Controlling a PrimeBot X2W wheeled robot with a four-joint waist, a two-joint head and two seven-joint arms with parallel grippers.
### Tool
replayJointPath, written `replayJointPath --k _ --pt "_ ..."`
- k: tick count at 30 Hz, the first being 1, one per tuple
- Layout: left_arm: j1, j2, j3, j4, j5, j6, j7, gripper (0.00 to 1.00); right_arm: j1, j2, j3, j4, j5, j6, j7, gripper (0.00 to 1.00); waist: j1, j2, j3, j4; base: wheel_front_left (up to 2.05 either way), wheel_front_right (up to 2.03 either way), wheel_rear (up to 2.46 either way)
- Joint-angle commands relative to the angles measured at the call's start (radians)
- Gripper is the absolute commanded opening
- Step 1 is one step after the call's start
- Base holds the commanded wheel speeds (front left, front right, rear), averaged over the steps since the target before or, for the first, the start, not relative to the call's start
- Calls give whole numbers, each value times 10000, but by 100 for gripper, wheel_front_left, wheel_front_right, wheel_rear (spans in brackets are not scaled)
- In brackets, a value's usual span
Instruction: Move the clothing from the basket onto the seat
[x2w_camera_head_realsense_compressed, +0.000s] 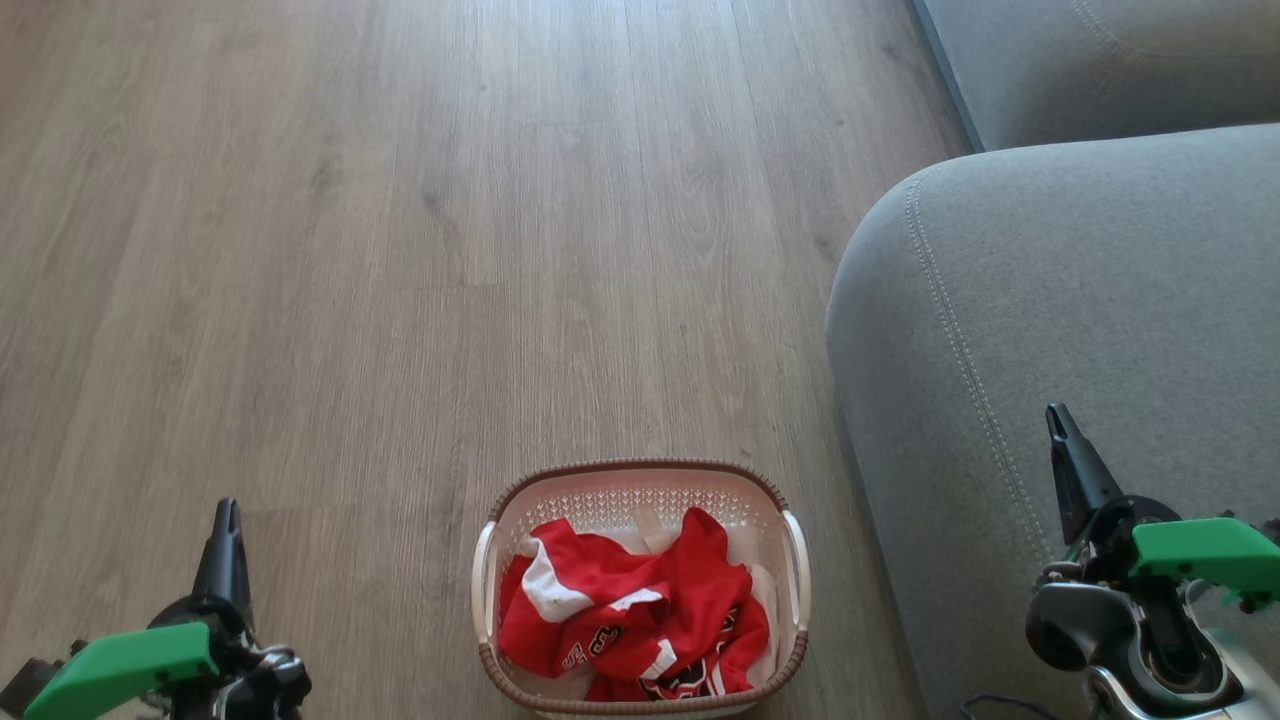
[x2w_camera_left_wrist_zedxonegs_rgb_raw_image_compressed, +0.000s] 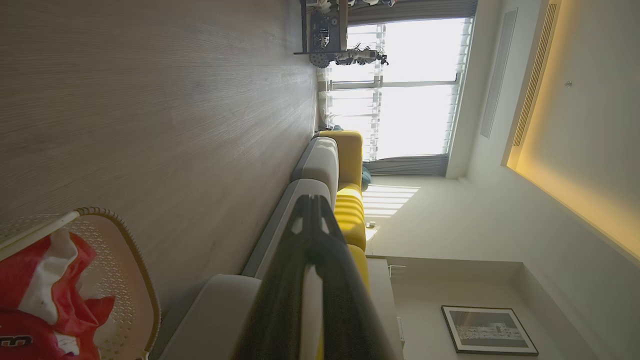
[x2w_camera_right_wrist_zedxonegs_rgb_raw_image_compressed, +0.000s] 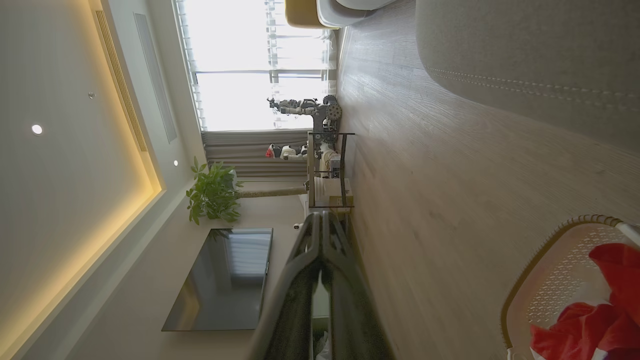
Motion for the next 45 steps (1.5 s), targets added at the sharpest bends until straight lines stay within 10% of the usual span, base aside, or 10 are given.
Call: replayJointPath --k 1,45 --pt "-381 102 338 -357 -9 -79 44 0 -420 -285 120 -376 46 83 -119 0 0 0 0 0 0 0 0" --pt "-381 102 337 -358 -9 -78 44 0 -424 -314 156 -393 75 83 -152 0 0 0 0 0 0 0 0"
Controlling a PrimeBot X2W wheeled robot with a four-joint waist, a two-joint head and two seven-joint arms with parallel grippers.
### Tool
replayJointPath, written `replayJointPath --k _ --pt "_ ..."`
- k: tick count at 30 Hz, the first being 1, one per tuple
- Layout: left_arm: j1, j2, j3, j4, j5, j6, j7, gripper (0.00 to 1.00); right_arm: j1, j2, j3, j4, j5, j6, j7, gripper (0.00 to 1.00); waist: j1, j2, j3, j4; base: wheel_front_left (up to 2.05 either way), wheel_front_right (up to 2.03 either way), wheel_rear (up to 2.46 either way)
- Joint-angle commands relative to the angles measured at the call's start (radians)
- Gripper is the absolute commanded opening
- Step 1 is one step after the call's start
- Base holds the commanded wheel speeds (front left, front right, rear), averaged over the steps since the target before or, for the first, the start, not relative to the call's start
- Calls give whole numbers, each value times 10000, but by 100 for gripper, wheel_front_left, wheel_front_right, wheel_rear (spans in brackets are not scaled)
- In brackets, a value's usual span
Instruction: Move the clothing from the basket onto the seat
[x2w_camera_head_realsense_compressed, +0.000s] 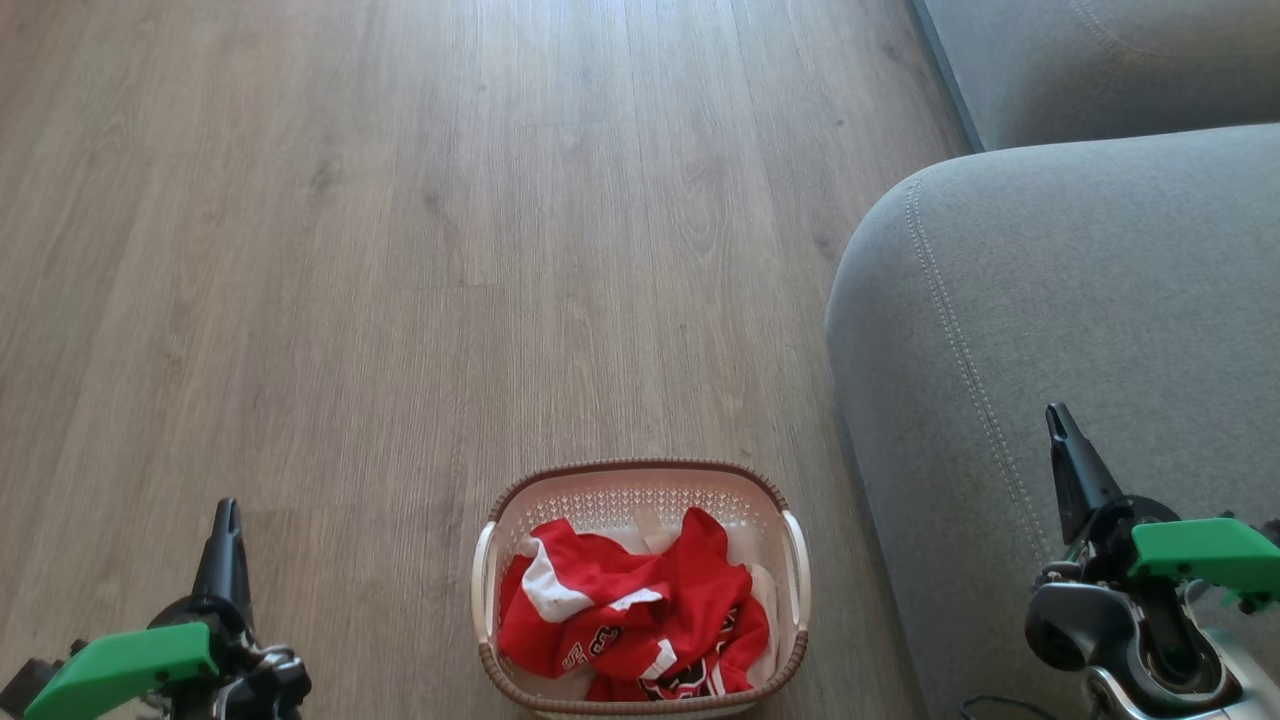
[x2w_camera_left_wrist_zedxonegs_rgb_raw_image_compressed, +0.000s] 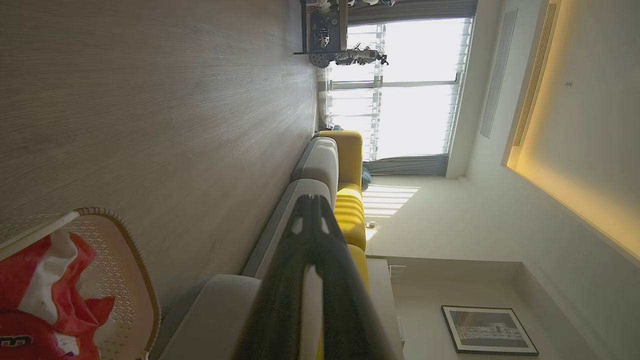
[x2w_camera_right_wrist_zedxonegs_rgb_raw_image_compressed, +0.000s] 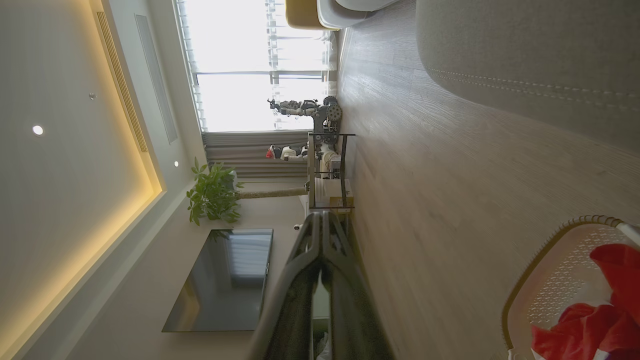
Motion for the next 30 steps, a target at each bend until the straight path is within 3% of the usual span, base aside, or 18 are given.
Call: replayJointPath --k 1,30 --pt "-381 102 337 -358 -9 -78 44 0 -424 -301 115 -357 63 83 -66 0 0 0 0 0 0 0 0" --pt "-381 102 337 -358 -9 -78 44 0 -426 -313 130 -363 75 83 -80 0 0 0 0 0 0 0 0"
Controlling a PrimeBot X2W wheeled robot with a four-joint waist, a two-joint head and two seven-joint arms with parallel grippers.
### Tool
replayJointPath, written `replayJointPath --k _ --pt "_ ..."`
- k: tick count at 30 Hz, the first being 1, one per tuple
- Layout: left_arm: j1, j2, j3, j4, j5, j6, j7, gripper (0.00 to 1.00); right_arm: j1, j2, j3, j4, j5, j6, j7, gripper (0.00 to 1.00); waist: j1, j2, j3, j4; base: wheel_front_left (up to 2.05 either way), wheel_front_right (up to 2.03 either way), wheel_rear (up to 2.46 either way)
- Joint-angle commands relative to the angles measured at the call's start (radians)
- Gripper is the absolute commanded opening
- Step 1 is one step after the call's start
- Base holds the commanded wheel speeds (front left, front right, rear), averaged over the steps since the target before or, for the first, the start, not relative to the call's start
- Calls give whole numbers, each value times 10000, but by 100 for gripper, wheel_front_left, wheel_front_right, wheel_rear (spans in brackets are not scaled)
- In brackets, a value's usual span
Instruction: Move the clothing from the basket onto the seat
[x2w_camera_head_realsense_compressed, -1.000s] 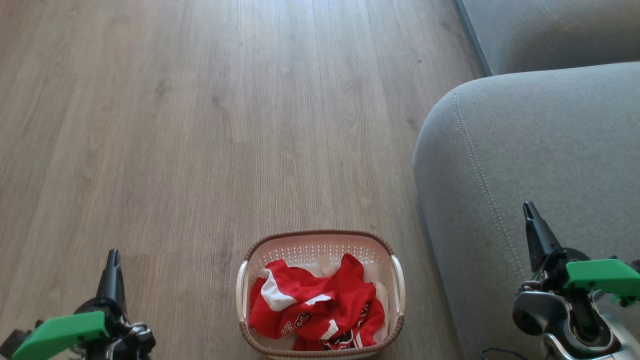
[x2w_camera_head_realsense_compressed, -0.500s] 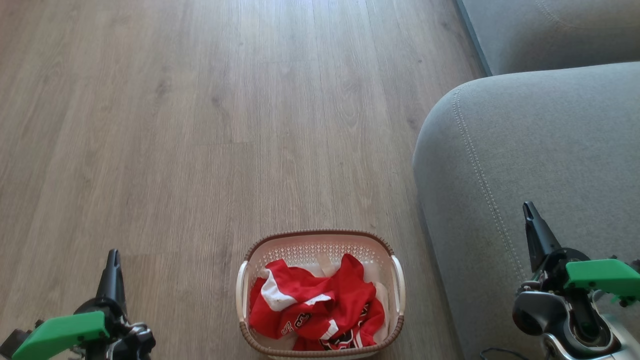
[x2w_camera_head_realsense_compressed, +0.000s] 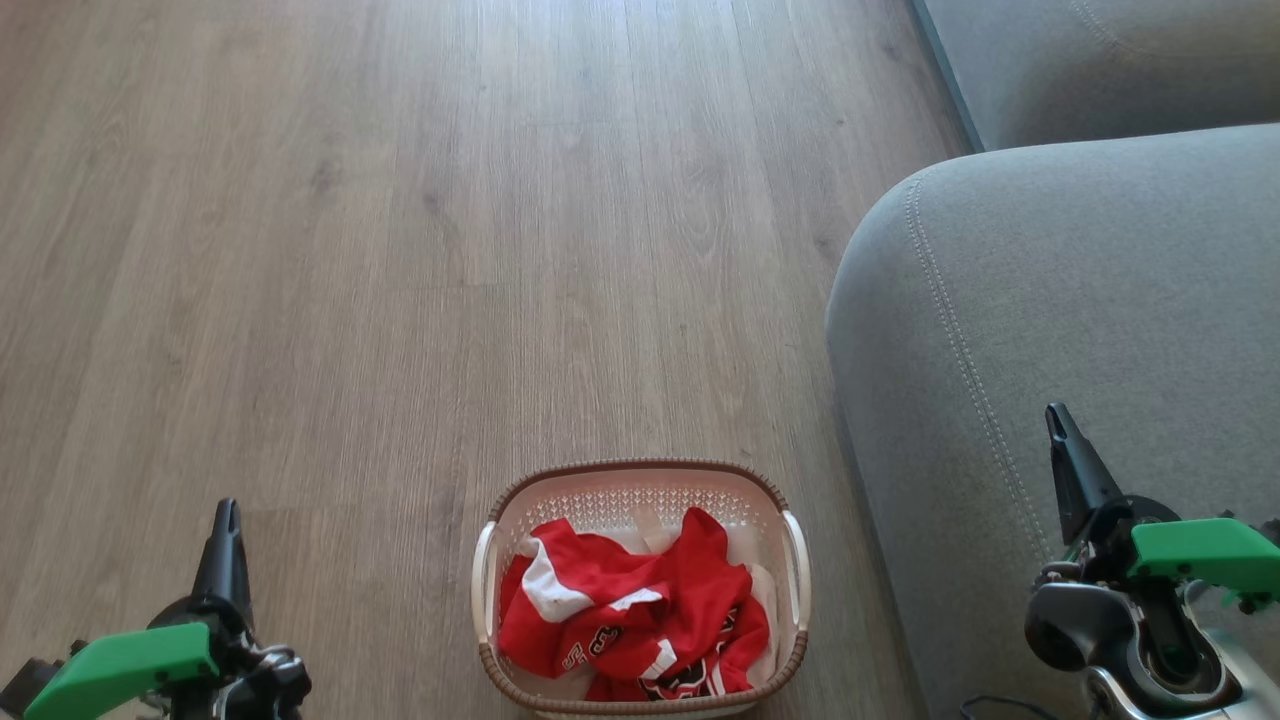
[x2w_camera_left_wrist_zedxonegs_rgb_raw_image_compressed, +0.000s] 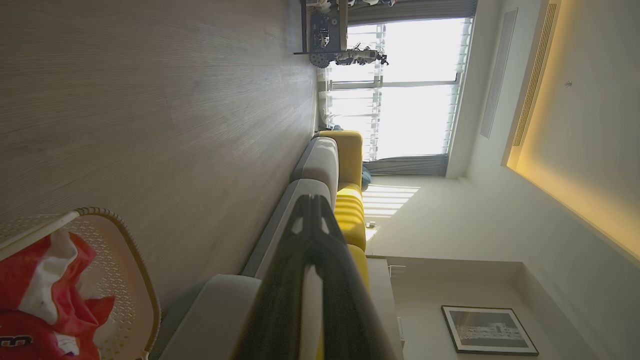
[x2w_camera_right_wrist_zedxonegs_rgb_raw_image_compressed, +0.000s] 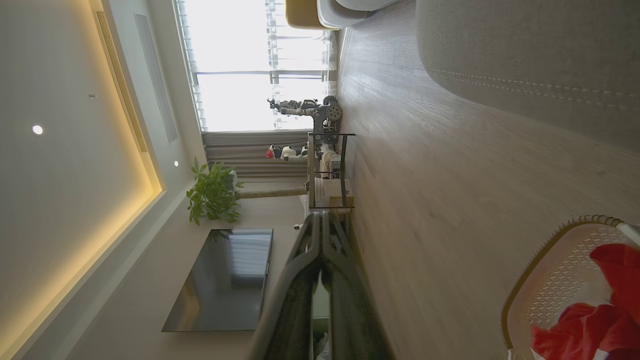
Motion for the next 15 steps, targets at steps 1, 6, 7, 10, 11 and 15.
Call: replayJointPath --k 1,6,7,10,11,15 --pt "-381 102 337 -358 -9 -78 44 0 -426 -310 122 -362 75 83 -79 0 0 0 0 0 0 0 0" --pt "-381 102 337 -358 -9 -78 44 0 -426 -311 124 -363 77 83 -81 0 0 0 0 0 0 0 0" --pt "-381 102 337 -358 -9 -78 44 0 -426 -312 125 -363 77 83 -81 0 0 0 0 0 0 0 0" --pt "0 0 -1 -1 1 0 -1 100 0 -3 5 0 0 0 0 100 0 0 0 0 0 0 0" --pt "10 -8 -16 112 2 5 -7 100 26 45 16 102 -6 -4 1 100 0 0 0 0 0 0 0" --pt "212 -69 -78 551 27 1 -50 100 299 248 143 487 -73 -5 0 100 0 0 -3 1 0 0 0"
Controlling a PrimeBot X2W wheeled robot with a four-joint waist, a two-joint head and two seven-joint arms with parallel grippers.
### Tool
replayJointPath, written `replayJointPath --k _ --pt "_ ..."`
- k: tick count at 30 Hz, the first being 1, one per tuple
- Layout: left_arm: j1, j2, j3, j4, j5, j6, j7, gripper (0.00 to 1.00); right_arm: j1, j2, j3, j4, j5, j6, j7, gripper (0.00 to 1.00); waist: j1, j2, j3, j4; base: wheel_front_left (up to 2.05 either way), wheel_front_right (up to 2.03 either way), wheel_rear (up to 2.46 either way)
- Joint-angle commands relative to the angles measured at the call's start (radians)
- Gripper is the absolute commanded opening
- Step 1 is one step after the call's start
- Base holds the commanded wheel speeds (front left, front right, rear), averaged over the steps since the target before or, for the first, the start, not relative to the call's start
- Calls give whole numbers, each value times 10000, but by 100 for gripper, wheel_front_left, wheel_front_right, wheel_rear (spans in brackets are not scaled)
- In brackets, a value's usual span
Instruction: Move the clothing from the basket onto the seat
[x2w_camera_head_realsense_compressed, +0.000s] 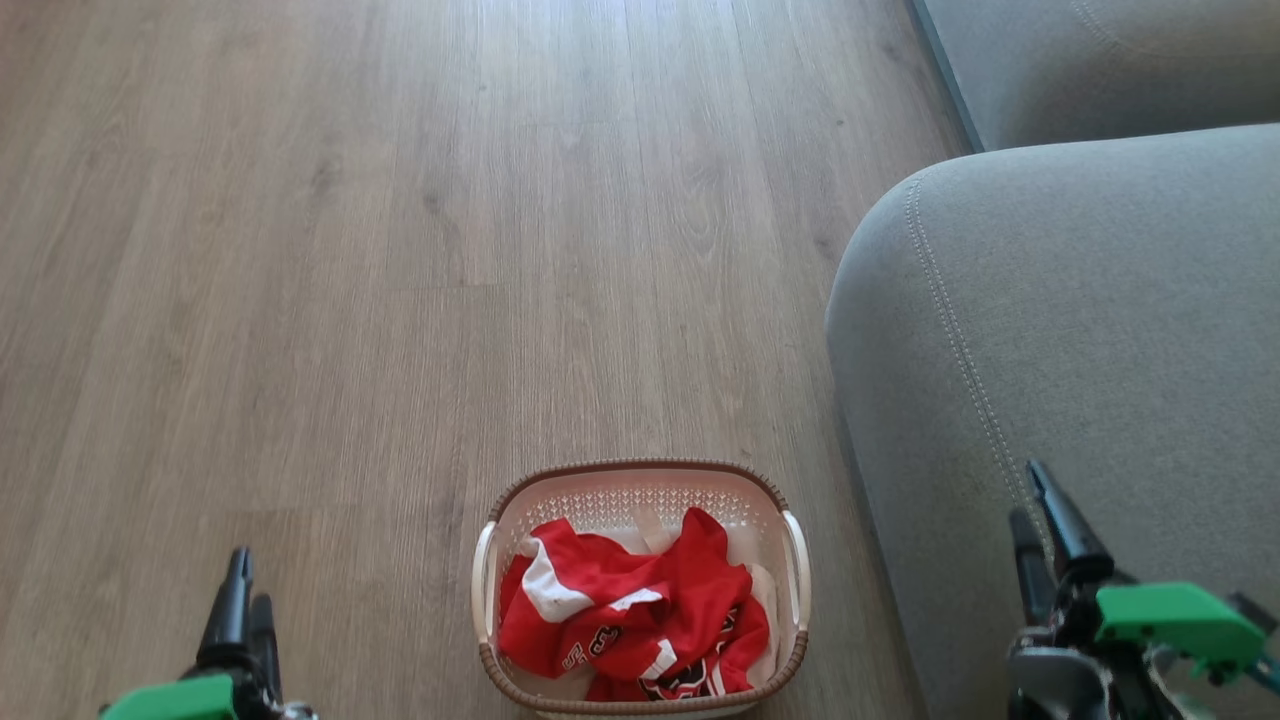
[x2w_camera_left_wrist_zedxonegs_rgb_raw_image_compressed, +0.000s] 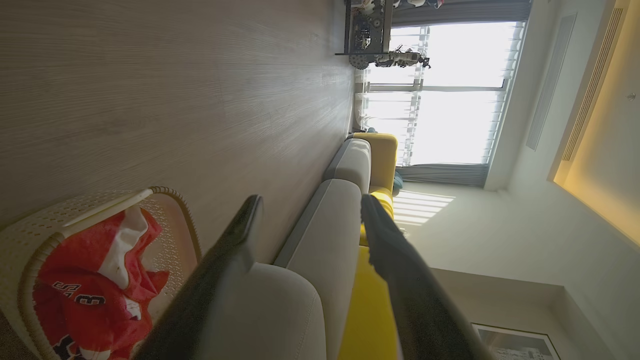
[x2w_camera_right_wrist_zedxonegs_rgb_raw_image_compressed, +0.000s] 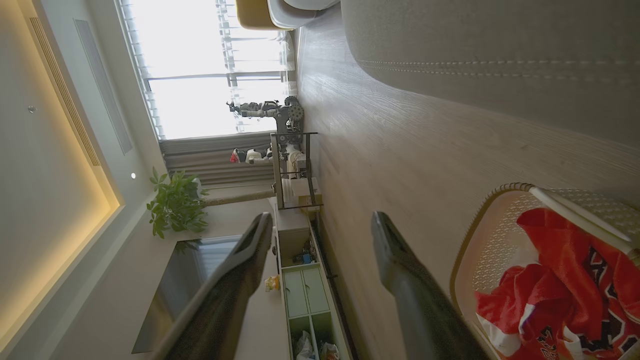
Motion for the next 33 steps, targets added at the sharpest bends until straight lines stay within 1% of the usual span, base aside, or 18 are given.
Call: replayJointPath --k 1,9,16,23,33 --pt "-192 59 -45 -282 47 -9 -73 100 -250 -75 -134 -247 -114 4 -6 100 0 0 -6 3 0 0 0" --pt "-156 70 -180 -445 400 4 -308 100 -188 104 -318 -331 -599 9 -26 100 0 0 -23 14 0 0 0" --pt "-139 80 -298 -690 1029 108 -514 100 -154 261 -550 -458 -1211 14 -44 100 0 0 -38 18 0 0 0" --pt "-134 90 -468 -937 1870 265 -720 100 -117 419 -826 -634 -2136 19 -61 100 0 0 -49 29 0 0 0" --pt "-154 102 -691 -1212 3284 412 -986 100 -70 621 -1061 -1018 -3752 26 -84 100 0 0 -58 50 0 0 0"
